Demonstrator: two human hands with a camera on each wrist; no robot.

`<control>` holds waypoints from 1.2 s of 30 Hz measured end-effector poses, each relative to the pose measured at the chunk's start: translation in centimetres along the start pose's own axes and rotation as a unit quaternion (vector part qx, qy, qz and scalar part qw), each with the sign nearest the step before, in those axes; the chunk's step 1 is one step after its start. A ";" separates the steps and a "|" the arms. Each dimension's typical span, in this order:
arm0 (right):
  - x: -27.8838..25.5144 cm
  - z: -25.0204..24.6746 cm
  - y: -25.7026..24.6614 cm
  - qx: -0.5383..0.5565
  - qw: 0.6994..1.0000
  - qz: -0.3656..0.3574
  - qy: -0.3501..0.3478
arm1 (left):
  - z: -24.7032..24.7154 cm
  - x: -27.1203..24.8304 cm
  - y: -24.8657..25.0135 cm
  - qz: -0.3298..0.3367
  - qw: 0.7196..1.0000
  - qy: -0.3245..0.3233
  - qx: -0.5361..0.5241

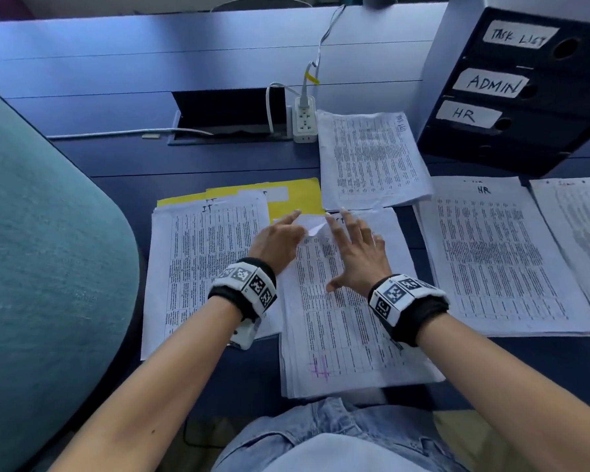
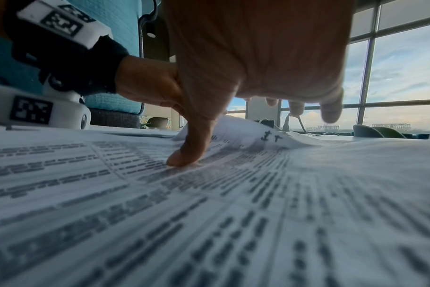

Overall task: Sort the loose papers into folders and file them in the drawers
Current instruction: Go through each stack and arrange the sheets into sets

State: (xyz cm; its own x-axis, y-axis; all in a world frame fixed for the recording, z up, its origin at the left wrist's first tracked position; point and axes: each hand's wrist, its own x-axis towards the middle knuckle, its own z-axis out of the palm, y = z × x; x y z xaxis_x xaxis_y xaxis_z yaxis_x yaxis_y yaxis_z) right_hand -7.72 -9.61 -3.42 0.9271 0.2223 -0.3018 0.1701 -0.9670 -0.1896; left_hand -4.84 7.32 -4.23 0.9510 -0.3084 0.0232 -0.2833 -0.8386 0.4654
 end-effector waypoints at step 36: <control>-2.7 1.9 -0.4 0.037 0.904 -0.279 0.323 | -1.9 1.6 -0.8 -0.270 0.858 -0.026 -0.436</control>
State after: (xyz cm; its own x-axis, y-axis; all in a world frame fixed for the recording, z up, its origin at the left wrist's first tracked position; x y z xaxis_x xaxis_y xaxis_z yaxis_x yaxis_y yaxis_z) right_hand -10.93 -9.54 -4.30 0.7100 0.5306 0.4629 0.6702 -0.7110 -0.2128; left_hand -2.84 8.28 -2.90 0.9010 -0.0200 -0.4333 0.4189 -0.2188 0.8813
